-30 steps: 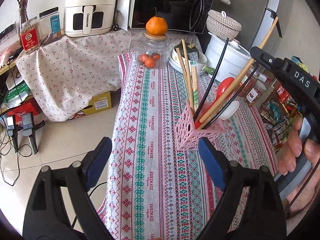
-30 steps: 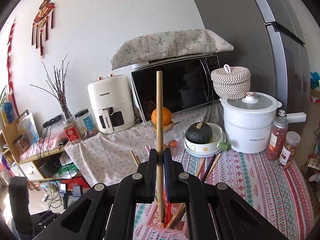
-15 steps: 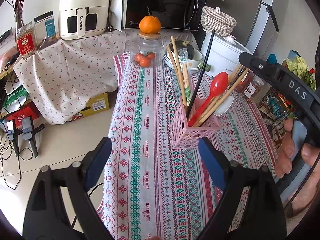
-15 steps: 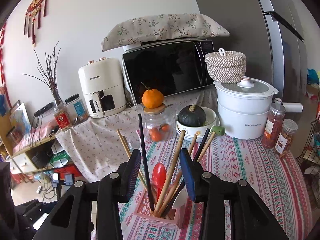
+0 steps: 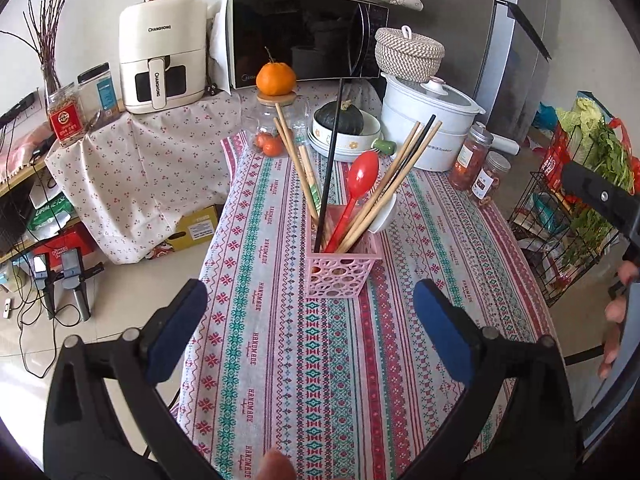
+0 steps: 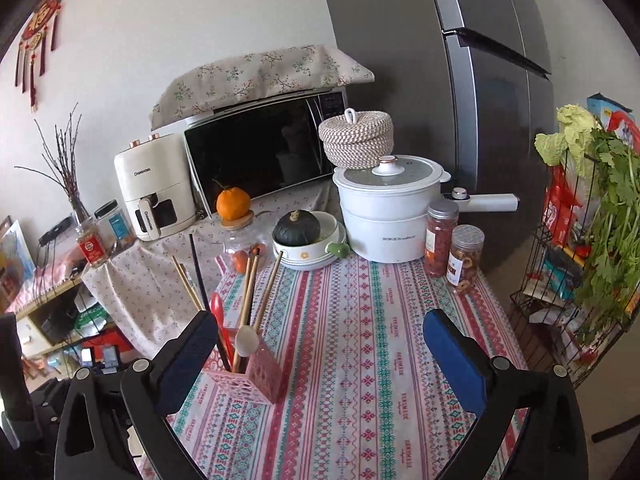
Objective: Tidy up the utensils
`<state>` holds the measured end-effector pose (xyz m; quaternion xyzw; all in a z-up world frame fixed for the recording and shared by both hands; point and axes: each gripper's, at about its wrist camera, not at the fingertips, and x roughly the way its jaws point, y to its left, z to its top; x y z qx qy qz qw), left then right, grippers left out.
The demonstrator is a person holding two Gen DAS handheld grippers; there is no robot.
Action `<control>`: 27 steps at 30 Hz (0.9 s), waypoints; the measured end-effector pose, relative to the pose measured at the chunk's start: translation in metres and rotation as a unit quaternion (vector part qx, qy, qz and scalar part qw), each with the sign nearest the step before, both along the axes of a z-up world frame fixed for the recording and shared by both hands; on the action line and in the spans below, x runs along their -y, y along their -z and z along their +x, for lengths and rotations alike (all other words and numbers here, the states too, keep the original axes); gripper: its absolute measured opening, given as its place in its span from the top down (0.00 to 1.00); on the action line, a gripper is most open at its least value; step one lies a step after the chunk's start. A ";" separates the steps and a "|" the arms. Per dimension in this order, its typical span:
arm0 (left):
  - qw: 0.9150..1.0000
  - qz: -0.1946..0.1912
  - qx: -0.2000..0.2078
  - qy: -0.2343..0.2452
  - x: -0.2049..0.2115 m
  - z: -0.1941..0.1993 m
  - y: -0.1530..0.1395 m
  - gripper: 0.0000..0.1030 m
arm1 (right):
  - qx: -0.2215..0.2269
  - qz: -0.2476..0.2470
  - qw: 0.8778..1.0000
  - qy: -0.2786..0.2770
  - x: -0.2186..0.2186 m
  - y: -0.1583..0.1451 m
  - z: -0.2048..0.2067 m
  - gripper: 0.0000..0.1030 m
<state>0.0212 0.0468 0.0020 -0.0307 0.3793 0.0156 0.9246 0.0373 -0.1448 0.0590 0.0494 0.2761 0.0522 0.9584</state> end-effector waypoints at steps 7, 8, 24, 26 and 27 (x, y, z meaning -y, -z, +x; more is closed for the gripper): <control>0.999 0.019 0.010 -0.026 0.011 -0.036 -0.010 0.01 | -0.023 -0.058 0.998 0.005 0.014 0.000 -0.043 0.00; 0.999 0.020 0.012 -0.029 0.011 -0.040 -0.011 0.01 | -0.030 -0.063 0.998 0.005 0.015 0.002 -0.047 0.00; 0.999 0.030 0.028 -0.027 0.025 -0.050 -0.014 0.01 | -0.104 -0.061 0.992 0.022 0.029 0.033 -0.047 0.00; 0.999 0.033 0.028 -0.026 0.026 -0.050 -0.014 0.01 | -0.107 -0.062 0.992 0.020 0.028 0.035 -0.047 0.00; 0.999 0.035 0.027 -0.026 0.026 -0.050 -0.013 0.01 | -0.108 -0.062 0.992 0.019 0.027 0.035 -0.046 0.00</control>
